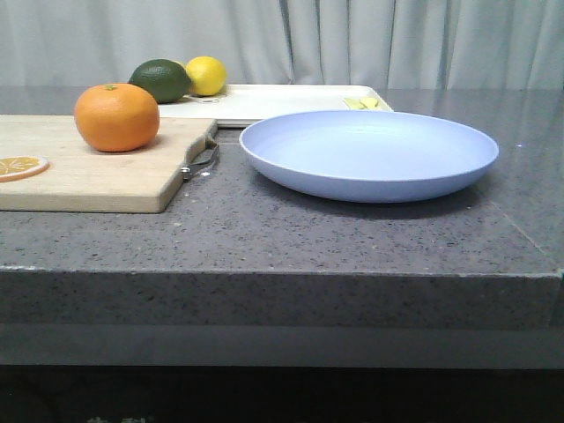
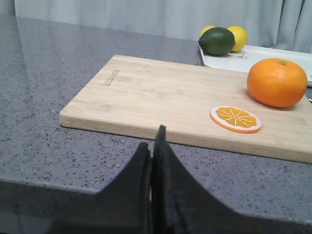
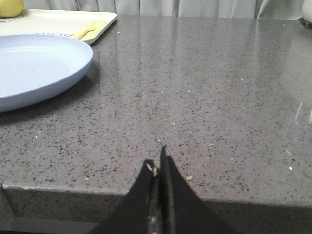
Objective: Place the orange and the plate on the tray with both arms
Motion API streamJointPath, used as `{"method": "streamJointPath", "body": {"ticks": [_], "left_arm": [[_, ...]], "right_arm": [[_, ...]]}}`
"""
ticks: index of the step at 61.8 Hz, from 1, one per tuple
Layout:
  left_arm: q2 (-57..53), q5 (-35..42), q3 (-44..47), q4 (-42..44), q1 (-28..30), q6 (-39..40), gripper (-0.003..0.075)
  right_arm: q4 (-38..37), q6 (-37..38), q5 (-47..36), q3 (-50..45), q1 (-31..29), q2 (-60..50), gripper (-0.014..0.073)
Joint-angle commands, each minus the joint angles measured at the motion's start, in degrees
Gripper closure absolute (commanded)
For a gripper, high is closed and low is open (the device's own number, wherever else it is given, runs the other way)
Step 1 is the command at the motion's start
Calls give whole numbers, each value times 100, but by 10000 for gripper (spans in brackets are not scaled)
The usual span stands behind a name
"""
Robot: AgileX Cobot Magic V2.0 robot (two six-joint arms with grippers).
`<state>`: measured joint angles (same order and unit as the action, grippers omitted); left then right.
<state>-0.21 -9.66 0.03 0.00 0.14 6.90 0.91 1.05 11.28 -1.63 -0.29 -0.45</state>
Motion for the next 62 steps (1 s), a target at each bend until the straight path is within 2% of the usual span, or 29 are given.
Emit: {"method": "streamJointPath", "body": {"ticks": [1, 17, 29, 40, 51, 62], "left_arm": [[-116, 580, 25, 0, 19, 36, 738], [-116, 1186, -90, 0, 19, 36, 738], [117, 841, -1182, 138, 8, 36, 738], [1288, 87, -2461, 287, 8, 36, 738], [2655, 250, -3012, 328, 8, 36, 738], [3171, 675, -3038, 328, 8, 36, 738]], "right_arm": [[12, -27, -625, 31, -32, -139, 654], [12, -21, -690, 614, -32, -126, 654], [12, -21, -267, 1747, -32, 440, 654], [12, -21, -168, 2759, -32, 1777, 654], [12, -27, -340, 3397, -26, 3089, 654], [12, -27, -509, 3451, -26, 3510, 650]]}}
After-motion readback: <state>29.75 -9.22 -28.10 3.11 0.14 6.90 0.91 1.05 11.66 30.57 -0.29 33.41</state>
